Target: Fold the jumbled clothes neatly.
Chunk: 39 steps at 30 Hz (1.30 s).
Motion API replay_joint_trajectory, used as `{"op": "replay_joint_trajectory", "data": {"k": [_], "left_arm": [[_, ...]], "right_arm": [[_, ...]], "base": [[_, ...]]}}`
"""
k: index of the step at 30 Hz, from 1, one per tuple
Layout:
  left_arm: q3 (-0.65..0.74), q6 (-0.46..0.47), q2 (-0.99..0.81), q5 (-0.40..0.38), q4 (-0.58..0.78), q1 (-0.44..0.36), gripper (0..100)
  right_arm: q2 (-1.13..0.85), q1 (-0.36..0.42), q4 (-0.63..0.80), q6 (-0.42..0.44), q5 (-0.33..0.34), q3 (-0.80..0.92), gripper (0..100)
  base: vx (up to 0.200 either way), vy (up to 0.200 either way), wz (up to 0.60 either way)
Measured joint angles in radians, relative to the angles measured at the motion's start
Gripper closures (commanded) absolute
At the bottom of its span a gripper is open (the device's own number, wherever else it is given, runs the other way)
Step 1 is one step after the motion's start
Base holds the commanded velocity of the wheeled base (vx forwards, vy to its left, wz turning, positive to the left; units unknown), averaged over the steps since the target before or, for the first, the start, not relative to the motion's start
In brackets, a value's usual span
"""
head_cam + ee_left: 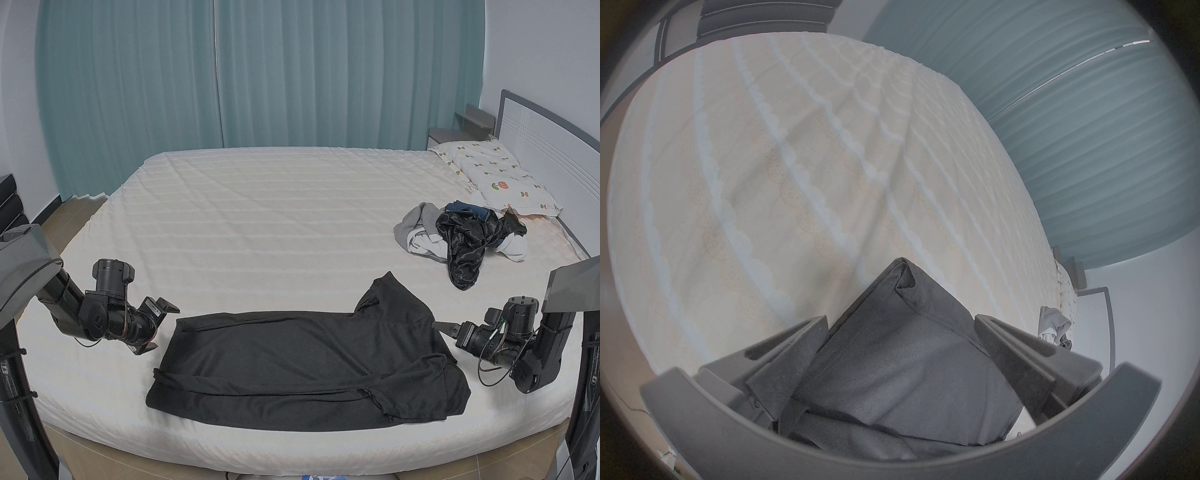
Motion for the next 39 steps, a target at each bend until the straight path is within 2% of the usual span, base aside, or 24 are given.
{"op": "replay_joint_trajectory", "data": {"k": [3,15,31,32,35,39], "left_arm": [[0.0,0.001,0.0,-0.001,0.0,-0.001,0],[-0.029,0.008,0.017,-0.001,-0.003,-0.018,0],[-0.158,0.01,0.135,0.006,0.001,-0.067,0],[-0.165,0.01,0.14,0.007,0.003,-0.067,100],[-0.191,0.01,0.158,0.017,0.007,-0.068,100],[-0.209,0.011,0.172,0.075,0.007,-0.069,100]], "right_arm": [[0.0,0.009,-0.021,0.002,-0.013,0.014,0],[0.005,0.016,-0.029,0.004,-0.015,0.039,0],[0.024,0.016,-0.046,0.004,-0.015,0.038,0],[0.026,0.016,-0.049,0.004,-0.014,0.038,0],[0.031,0.016,-0.054,0.004,-0.015,0.038,0],[0.035,0.016,-0.055,0.004,-0.015,0.035,0]], "base": [[0.2,0.0,0.0],[0.0,0.0,0.0],[0.0,0.0,0.0],[0.0,0.0,0.0],[0.0,0.0,0.0],[0.0,0.0,0.0]]}}
